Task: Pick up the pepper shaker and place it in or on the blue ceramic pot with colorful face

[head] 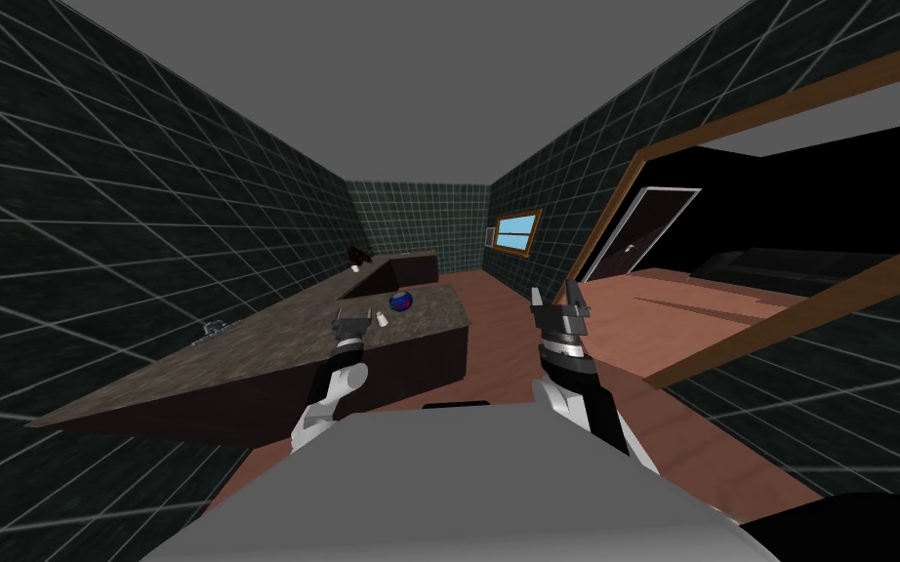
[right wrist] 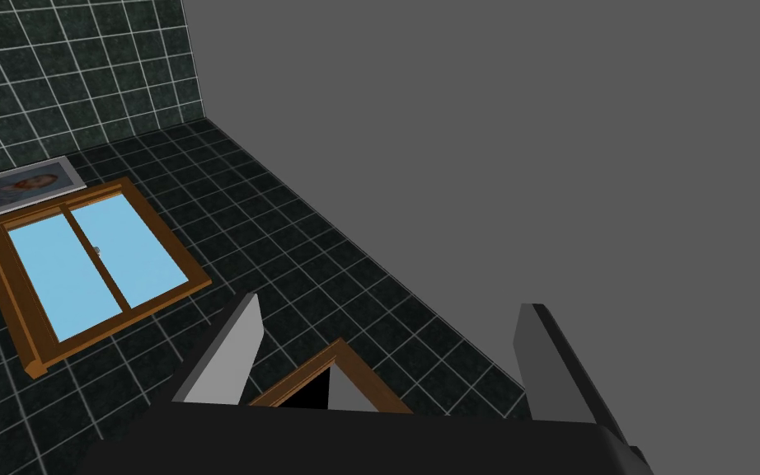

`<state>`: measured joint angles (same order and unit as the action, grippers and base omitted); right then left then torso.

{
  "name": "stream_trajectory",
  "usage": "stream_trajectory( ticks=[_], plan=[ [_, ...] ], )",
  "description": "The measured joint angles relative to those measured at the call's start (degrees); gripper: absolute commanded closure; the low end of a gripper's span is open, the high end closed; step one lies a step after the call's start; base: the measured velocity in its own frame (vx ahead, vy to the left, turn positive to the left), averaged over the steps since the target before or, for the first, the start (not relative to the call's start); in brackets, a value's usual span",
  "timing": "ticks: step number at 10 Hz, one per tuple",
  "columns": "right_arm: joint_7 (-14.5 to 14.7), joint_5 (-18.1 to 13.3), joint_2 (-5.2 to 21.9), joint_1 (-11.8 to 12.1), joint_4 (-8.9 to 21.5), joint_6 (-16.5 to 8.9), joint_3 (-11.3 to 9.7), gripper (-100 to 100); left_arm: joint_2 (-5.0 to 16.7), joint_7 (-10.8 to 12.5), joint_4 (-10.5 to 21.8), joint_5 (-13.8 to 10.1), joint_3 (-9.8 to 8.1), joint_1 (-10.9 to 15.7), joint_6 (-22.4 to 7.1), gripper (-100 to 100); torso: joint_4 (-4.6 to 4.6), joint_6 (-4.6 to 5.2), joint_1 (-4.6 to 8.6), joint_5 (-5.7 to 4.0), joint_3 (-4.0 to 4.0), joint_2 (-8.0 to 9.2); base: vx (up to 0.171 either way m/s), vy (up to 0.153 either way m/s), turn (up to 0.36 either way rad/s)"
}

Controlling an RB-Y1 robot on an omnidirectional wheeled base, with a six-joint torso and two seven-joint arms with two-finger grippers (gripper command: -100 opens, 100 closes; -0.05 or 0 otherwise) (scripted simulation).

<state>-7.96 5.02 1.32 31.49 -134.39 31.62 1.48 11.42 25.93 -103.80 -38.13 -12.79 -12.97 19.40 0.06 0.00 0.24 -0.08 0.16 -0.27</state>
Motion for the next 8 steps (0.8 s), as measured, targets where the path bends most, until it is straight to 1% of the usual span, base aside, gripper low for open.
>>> stream_trajectory(
  ticks=[1, 3, 5, 6, 7, 8],
  plan=[
    [0.00, 0.00, 0.00, 0.00, 0.00, 0.00, 0.00, 0, -0.11, 0.47, 2.44, -0.81, 0.01, 1.02, 0.02, -100, 0.00, 0.00, -0.10, 0.03, -0.02, 0.03, 0.058, -0.048, 0.024],
    [0.00, 0.00, 0.00, 0.00, 0.00, 0.00, 0.00, 0, -1.13, 1.15, 3.92, -3.75, -1.77, 1.79, -2.95, -100, 0.01, -0.01, -0.07, 0.02, 0.02, -0.04, 0.067, -0.049, 0.025],
    [0.00, 0.00, 0.00, 0.00, 0.00, 0.00, 0.00, 0, -1.05, 2.26, 6.61, -5.25, -2.01, 2.26, -3.23, -100, -0.01, -0.01, -0.17, 0.04, -0.02, 0.04, 0.058, -0.020, 0.026],
    [0.00, 0.00, 0.01, 0.00, 0.00, 0.00, 0.01, 0, -1.16, 3.00, 7.76, -6.51, -2.50, 2.26, -3.79, -100, 0.00, -0.02, -0.23, 0.05, -0.01, 0.01, 0.081, -0.017, 0.037],
    [0.00, 0.00, 0.01, 0.00, 0.00, 0.00, 0.01, 0, -1.50, 3.54, 9.89, -7.66, -2.96, 3.29, -4.37, -100, 0.01, 0.00, -0.22, 0.06, 0.03, -0.06, 0.086, -0.021, 0.031],
    [0.00, 0.00, 0.01, 0.00, 0.00, 0.00, 0.01, 0, -1.86, 3.95, 11.31, -8.95, -3.81, 3.98, -5.46, -100, 0.02, -0.01, -0.21, 0.05, 0.05, -0.08, 0.089, -0.008, 0.035]
  ],
)
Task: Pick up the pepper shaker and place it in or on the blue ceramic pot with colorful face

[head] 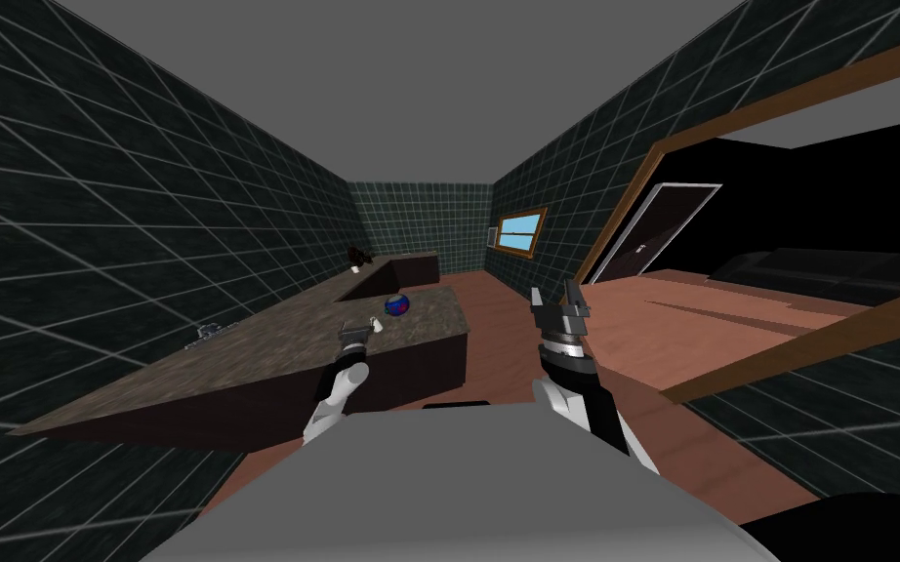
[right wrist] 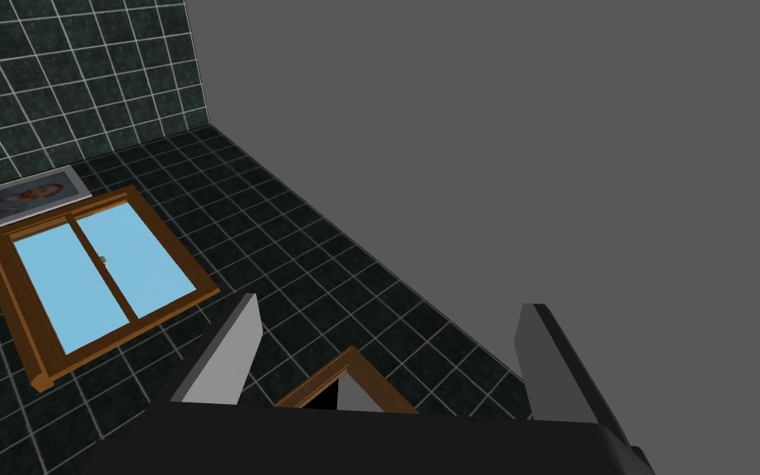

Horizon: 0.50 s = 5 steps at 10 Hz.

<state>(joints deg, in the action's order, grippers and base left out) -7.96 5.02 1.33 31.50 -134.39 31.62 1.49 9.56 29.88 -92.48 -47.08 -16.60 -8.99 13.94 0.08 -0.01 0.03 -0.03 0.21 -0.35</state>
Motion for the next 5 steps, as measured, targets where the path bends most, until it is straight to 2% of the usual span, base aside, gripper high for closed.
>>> stream_trajectory(
  ticks=[4, 5],
  plan=[
    [0.00, 0.00, 0.00, 0.00, 0.00, 0.00, 0.00, 0, -3.05, 1.55, 5.08, -3.85, -1.74, 1.51, -2.39, -100, 0.01, 0.00, -0.17, 0.04, 0.03, -0.05, 0.093, 0.024, 0.031],
    [0.00, 0.00, 0.01, 0.00, 0.00, 0.00, 0.00, 0, -4.55, 1.73, 5.66, -4.51, -2.03, 1.50, -2.89, -100, 0.00, 0.00, -0.19, 0.04, 0.00, 0.01, 0.078, 0.041, 0.024]
  ],
)
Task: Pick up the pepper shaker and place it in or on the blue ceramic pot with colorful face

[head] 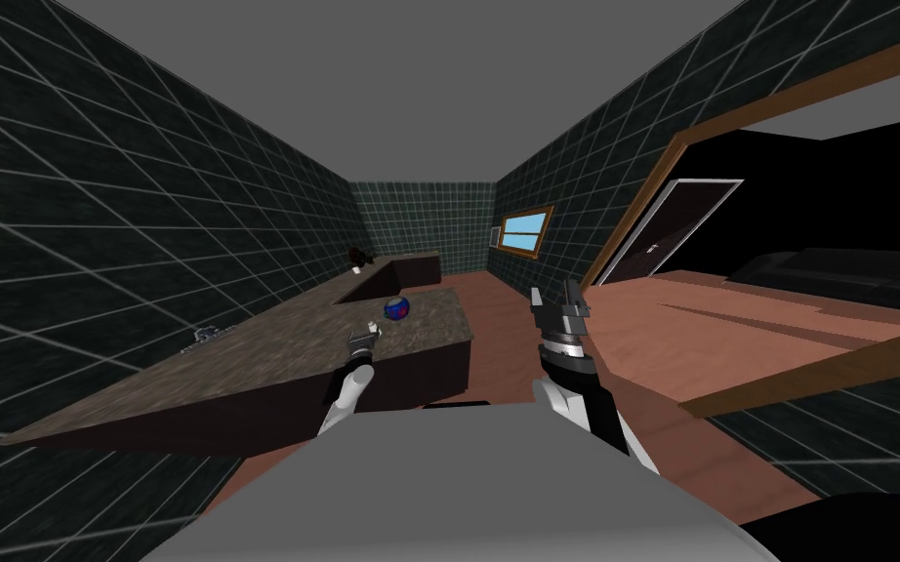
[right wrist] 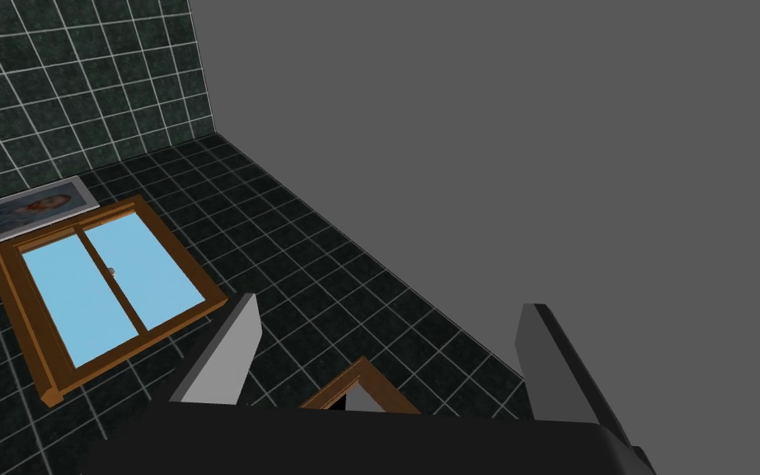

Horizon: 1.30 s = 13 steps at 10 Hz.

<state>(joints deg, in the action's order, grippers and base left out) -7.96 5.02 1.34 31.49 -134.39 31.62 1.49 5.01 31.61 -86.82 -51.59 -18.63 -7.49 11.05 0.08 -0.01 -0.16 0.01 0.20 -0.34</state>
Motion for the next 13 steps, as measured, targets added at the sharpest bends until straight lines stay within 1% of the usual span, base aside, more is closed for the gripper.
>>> stream_trajectory(
  ticks=[1, 2, 3, 4, 5, 6, 7, 8, 9, 12, 13],
  plan=[
    [0.00, 0.00, 0.00, 0.00, 0.00, 0.00, 0.00, 0, -1.79, -0.34, 0.92, -0.58, -1.01, 1.06, -0.91, -100, -0.01, 0.01, -0.02, 0.00, -0.01, 0.00, 0.084, 0.061, 0.029],
    [0.00, 0.00, 0.00, 0.00, 0.00, 0.00, 0.00, 0, -2.70, 0.16, 2.45, -1.11, -0.68, 1.31, -0.64, -100, 0.00, 0.00, -0.10, 0.02, 0.00, 0.00, 0.076, 0.071, 0.027],
    [0.00, 0.00, 0.00, 0.00, 0.00, 0.00, 0.00, 0, -3.79, 0.73, 3.35, -1.63, -0.85, 1.52, -0.48, -100, -0.01, 0.00, -0.14, 0.03, -0.01, 0.02, 0.089, 0.072, 0.009],
    [0.00, 0.00, 0.00, 0.00, 0.00, 0.00, 0.00, 0, -5.29, 0.82, 3.40, -1.98, -1.30, 1.52, -0.85, -100, -0.01, 0.00, -0.15, 0.03, 0.00, 0.00, 0.065, 0.040, -0.002],
    [0.00, 0.00, 0.00, 0.00, 0.00, 0.00, 0.00, 0, -6.20, 0.95, 3.49, -2.22, -1.42, 1.52, -1.09, -100, -0.01, 0.00, -0.04, 0.01, -0.04, 0.08, 0.000, 0.000, 0.000],
    [0.00, 0.00, 0.00, -0.01, 0.00, 0.00, 0.00, 0, -6.27, 1.00, 3.51, -2.25, -1.42, 1.52, -1.12, 0, -0.06, 0.00, 0.08, -0.02, -0.15, 0.27, 0.000, 0.000, 0.000],
    [0.00, 0.00, 0.00, -0.01, 0.00, 0.00, -0.01, 0, -6.26, 1.00, 3.50, -2.25, -1.42, 1.52, -1.12, -100, -0.07, 0.00, 0.11, -0.03, -0.19, 0.32, -0.031, 0.027, -0.129],
    [0.00, 0.00, 0.00, -0.02, 0.00, 0.00, -0.01, 0, -6.49, 0.46, 4.47, -2.22, -2.64, 2.93, -1.18, -100, -0.10, 0.04, 0.03, -0.02, -0.24, 0.41, -0.042, 0.043, -0.129],
    [0.00, 0.00, 0.00, -0.02, 0.00, 0.00, 0.00, 0, -6.59, 0.02, 5.32, -2.17, -3.38, 3.89, -1.00, -100, -0.11, 0.01, -0.03, 0.00, -0.27, 0.48, -0.044, 0.047, -0.136],
    [0.00, 0.00, 0.00, -0.02, 0.00, -0.01, 0.00, 0, -6.90, -1.53, 9.02, -2.03, -6.64, 8.24, -0.31, -100, -0.12, 0.02, -0.06, 0.01, -0.31, 0.53, -0.042, 0.036, -0.086],
    [0.00, 0.00, 0.00, -0.01, 0.01, 0.00, 0.00, 0, -6.94, -1.67, 9.14, -2.01, -6.75, 8.38, -0.23, 100, -0.11, -0.01, 0.01, 0.00, -0.27, 0.46, 0.000, 0.000, 0.000]
  ],
)
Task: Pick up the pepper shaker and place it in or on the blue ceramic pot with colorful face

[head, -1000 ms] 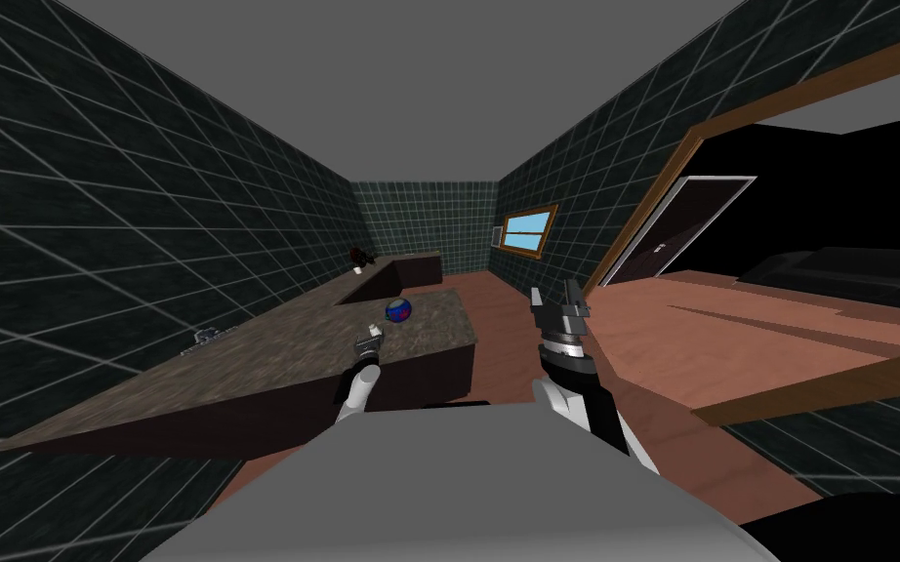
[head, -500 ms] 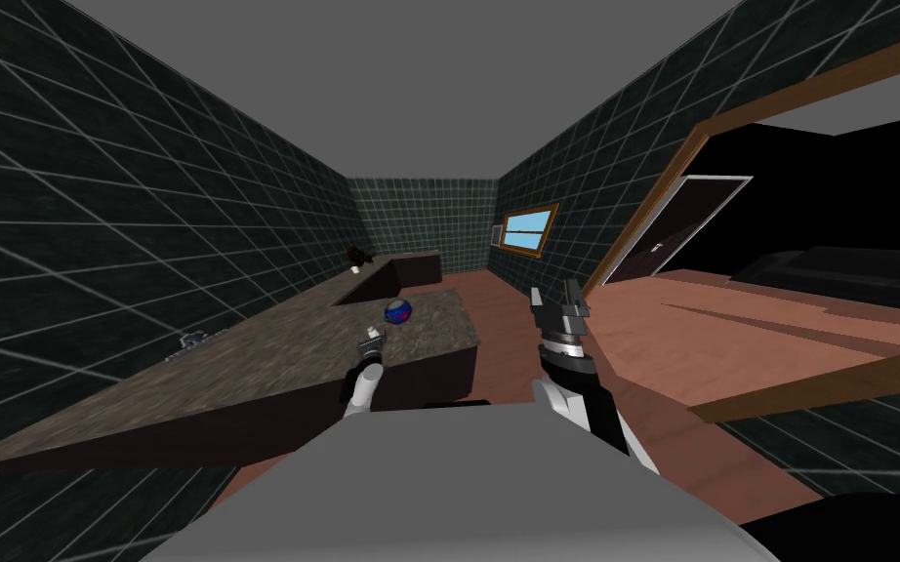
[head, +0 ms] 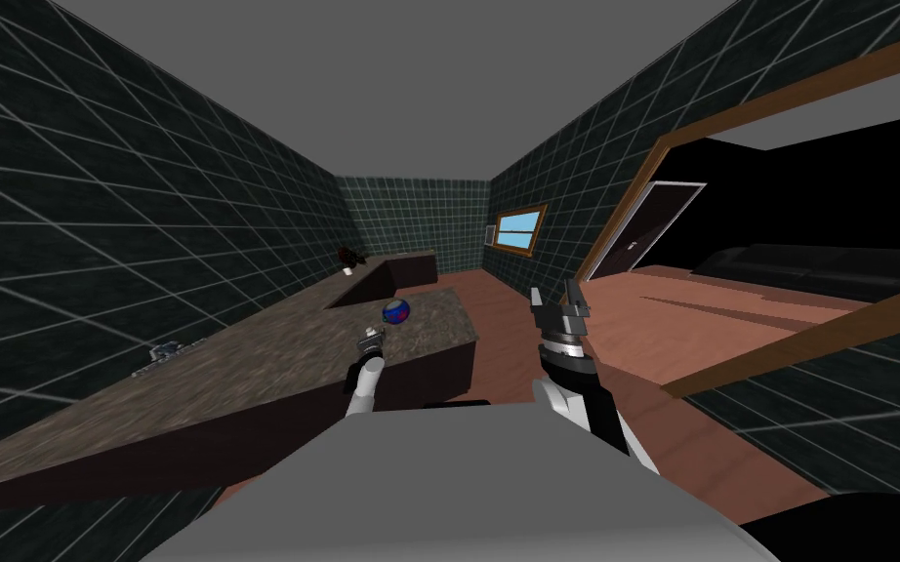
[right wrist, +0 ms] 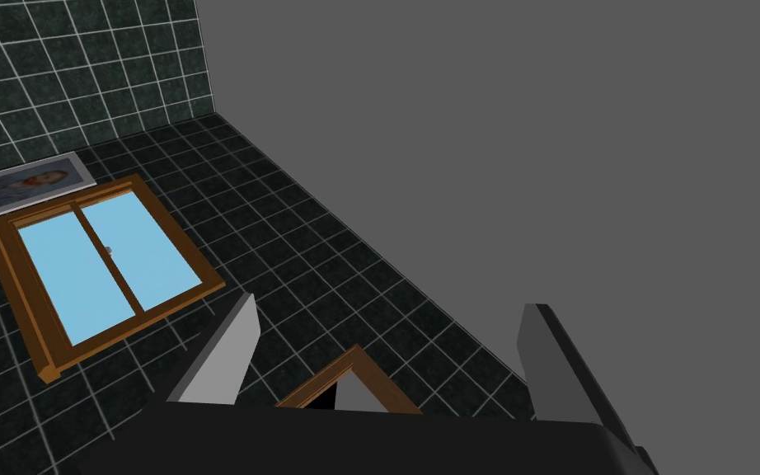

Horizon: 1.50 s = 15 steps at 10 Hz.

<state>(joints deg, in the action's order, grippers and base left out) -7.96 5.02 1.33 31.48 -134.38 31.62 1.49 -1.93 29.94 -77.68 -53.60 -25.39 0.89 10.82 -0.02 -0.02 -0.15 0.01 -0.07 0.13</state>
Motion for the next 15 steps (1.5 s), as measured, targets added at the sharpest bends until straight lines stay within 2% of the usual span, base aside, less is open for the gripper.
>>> stream_trajectory(
  ticks=[4, 5, 6, 11, 12, 13, 15],
  plan=[
    [0.00, 0.00, 0.00, 0.00, 0.00, 0.00, 0.00, 0, -0.01, 0.04, -0.03, -0.02, 0.02, 0.01, -0.01, 100, 0.05, -0.01, 0.09, -0.03, 0.08, -0.12, 0.000, 0.000, 0.000],
    [0.00, 0.00, 0.00, 0.00, 0.00, 0.00, 0.00, 0, 0.00, 0.03, -0.03, -0.01, 0.02, 0.00, -0.01, 0, 0.04, -0.01, 0.08, -0.02, 0.08, -0.12, 0.000, 0.000, 0.000],
    [0.00, 0.00, 0.00, 0.00, 0.00, 0.00, 0.00, 0, 0.00, 0.03, -0.03, -0.01, 0.02, 0.00, -0.01, 100, 0.04, -0.01, 0.08, -0.02, 0.08, -0.12, 0.036, -0.027, 0.159],
    [0.00, 0.00, -0.01, 0.01, 0.00, 0.00, 0.00, 0, 0.55, 2.20, -5.00, -0.20, 4.51, -5.95, -0.78, 100, 0.14, -0.03, 0.25, 0.01, 0.18, -0.24, 0.042, -0.041, 0.096],
    [0.00, 0.00, 0.00, 0.00, 0.00, 0.00, 0.00, 0, 0.53, 2.29, -5.15, -0.21, 4.62, -6.12, -0.87, 0, 0.13, 0.01, 0.15, 0.02, 0.16, -0.20, 0.000, 0.000, 0.000],
    [0.00, 0.00, 0.00, 0.00, 0.00, 0.00, 0.00, 0, 0.53, 2.28, -5.13, -0.21, 4.61, -6.09, -0.87, 100, 0.12, 0.00, 0.09, 0.04, 0.14, -0.16, -0.101, -0.056, -0.009],
    [0.00, 0.00, -0.01, -0.01, 0.00, 0.00, -0.01, 0, 2.88, 2.78, -5.10, 0.05, 4.82, -6.17, -1.25, 100, 0.21, -0.16, 0.27, 0.11, -0.11, 0.46, -0.147, -0.109, 0.002]
  ],
)
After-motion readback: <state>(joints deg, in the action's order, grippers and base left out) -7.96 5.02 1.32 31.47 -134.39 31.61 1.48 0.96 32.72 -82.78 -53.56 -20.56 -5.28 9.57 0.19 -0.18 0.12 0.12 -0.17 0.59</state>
